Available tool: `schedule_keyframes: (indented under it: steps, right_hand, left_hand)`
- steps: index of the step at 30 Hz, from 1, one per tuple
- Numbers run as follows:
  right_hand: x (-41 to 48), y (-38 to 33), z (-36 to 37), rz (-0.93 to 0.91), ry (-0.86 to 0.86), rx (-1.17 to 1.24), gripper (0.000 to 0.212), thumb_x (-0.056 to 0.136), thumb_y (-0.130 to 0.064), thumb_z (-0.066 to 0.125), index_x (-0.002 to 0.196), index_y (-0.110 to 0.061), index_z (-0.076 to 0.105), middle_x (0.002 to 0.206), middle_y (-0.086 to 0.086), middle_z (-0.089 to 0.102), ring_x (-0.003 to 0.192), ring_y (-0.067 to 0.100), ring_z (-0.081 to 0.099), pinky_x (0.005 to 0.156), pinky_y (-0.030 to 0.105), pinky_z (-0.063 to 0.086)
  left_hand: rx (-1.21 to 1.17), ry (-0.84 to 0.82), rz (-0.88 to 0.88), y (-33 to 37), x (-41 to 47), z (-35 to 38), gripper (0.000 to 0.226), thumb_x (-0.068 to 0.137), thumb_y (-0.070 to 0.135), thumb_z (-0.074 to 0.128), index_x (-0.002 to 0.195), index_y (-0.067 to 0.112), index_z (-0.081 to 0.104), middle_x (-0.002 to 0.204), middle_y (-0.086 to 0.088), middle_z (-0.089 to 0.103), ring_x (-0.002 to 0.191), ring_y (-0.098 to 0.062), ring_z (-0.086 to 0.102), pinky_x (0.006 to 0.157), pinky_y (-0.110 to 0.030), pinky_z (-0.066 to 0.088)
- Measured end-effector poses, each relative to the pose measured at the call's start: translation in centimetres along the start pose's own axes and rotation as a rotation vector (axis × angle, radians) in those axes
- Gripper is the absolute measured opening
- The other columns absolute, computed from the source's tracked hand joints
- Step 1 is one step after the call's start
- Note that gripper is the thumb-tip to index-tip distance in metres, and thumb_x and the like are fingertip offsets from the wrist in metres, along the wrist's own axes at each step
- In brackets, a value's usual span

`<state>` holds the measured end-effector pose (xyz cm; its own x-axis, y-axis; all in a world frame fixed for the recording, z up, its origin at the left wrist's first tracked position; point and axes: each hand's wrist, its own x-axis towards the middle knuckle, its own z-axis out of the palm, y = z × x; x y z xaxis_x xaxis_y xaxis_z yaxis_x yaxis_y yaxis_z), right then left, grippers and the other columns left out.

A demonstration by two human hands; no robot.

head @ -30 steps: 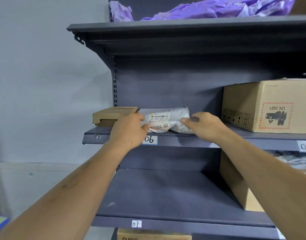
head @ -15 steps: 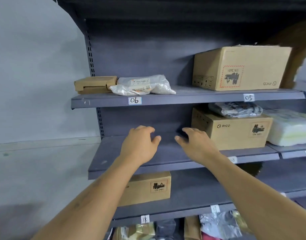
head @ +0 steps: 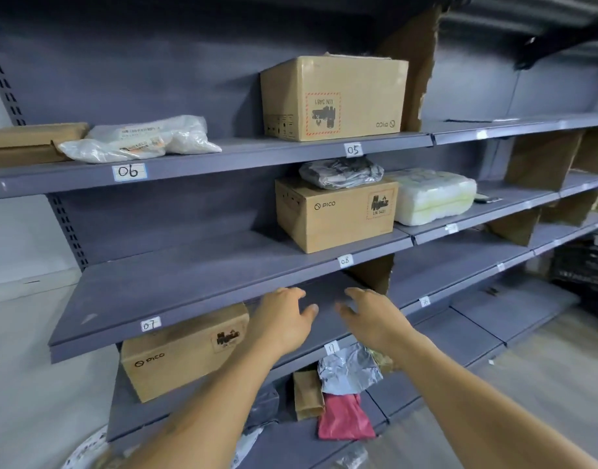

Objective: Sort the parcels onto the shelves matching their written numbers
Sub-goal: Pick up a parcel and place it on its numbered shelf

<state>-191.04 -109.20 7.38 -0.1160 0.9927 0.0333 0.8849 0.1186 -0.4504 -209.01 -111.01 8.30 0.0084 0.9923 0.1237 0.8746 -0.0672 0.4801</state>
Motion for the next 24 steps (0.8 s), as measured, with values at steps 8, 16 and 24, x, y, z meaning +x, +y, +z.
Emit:
schedule_keyframes:
  steps: [8, 16, 24]
  right_hand:
    - [-2.4, 12.1, -3.8, 0.146, 0.033, -0.051, 0.029, 0.104, -0.039, 0.042, 0.121, -0.021, 0.057, 0.123, 0.01, 0.059, 0.108, 0.031, 0.059, 0.081, 0.036, 0.048]
    - [-4.0, 24.7, -8.0, 0.311, 0.041, 0.006, 0.03, 0.102, -0.041, 0.043, 0.112, -0.017, 0.057, 0.11, 0.007, 0.057, 0.105, 0.03, 0.058, 0.087, 0.042, 0.051]
    - [-6.0, 35.7, -11.5, 0.498, 0.116, 0.046, 0.043, 0.102, -0.047, 0.043, 0.126, -0.014, 0.056, 0.13, 0.008, 0.059, 0.12, 0.03, 0.053, 0.095, 0.044, 0.049]
  left_hand:
    - [-0.025, -0.14, 0.117, 9.6, 2.0, 8.6, 0.05, 0.098, 0.047, 0.052, 0.142, 0.022, 0.051, 0.144, 0.001, 0.05, 0.131, -0.022, 0.048, 0.102, -0.039, 0.045]
    - [-0.053, -0.234, 0.185, 20.7, 4.3, 16.6, 0.047, 0.097, 0.046, 0.053, 0.137, 0.021, 0.056, 0.141, -0.003, 0.055, 0.127, -0.025, 0.052, 0.101, -0.041, 0.047]
    - [-0.05, -0.354, 0.283, 30.6, 5.9, 23.4, 0.047, 0.098, 0.045, 0.052, 0.139, 0.023, 0.053, 0.141, -0.001, 0.055, 0.124, -0.023, 0.055, 0.101, -0.036, 0.046]
